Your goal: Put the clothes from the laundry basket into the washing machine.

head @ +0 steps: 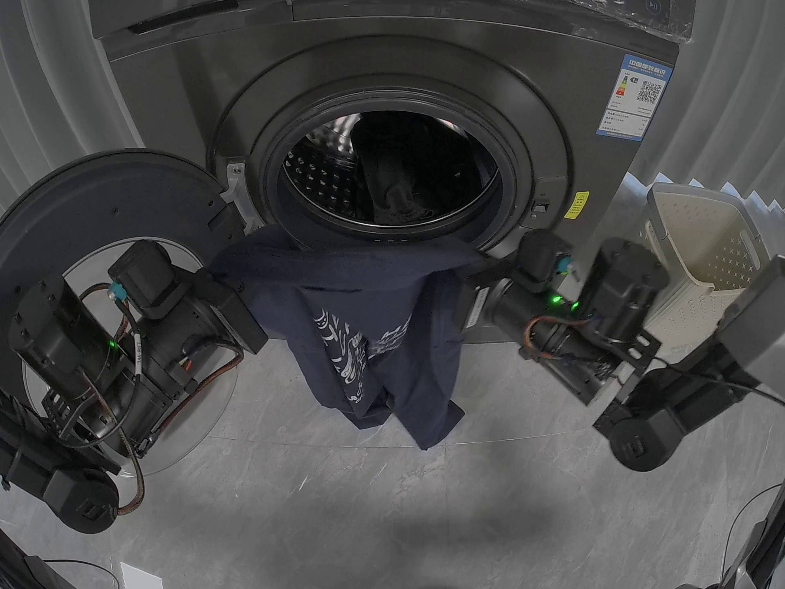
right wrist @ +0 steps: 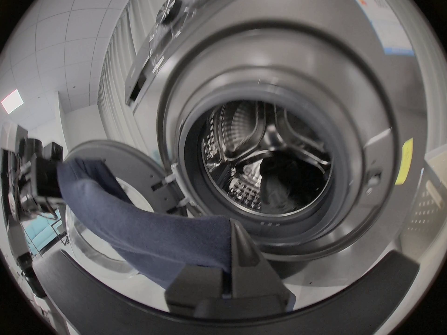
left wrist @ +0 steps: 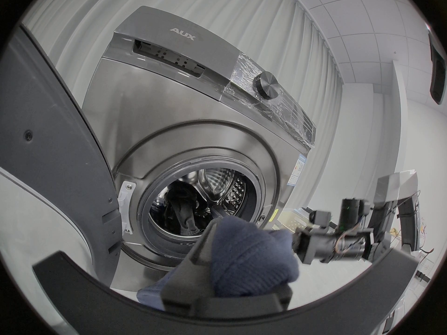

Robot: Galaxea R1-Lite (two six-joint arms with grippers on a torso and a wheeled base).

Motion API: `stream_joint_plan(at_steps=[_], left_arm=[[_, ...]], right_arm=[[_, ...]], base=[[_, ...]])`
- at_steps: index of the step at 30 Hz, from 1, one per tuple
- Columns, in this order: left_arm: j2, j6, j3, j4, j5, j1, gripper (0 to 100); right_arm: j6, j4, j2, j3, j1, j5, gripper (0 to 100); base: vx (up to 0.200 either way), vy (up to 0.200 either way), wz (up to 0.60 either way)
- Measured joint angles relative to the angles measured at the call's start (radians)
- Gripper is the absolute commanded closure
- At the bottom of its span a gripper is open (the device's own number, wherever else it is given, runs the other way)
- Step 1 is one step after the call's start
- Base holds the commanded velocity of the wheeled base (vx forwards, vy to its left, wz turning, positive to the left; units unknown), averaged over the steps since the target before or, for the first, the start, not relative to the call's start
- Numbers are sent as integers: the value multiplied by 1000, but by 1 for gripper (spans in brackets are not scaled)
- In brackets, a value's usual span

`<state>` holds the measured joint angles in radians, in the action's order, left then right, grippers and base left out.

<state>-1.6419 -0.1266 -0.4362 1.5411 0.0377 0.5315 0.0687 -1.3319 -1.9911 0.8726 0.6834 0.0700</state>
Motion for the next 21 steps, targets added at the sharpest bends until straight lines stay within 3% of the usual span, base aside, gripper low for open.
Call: stream_joint_plan(at_steps=[8,21], left_arm=[[28,6,-6,-26,-7,19,100],[135,8,-118,-116,-11,49,100]], right_arm=[[6,-5,177,-107,-38,8,100],[8,-1,285,-82,-46,8,100]], base=[[0,0,0],[0,0,0]])
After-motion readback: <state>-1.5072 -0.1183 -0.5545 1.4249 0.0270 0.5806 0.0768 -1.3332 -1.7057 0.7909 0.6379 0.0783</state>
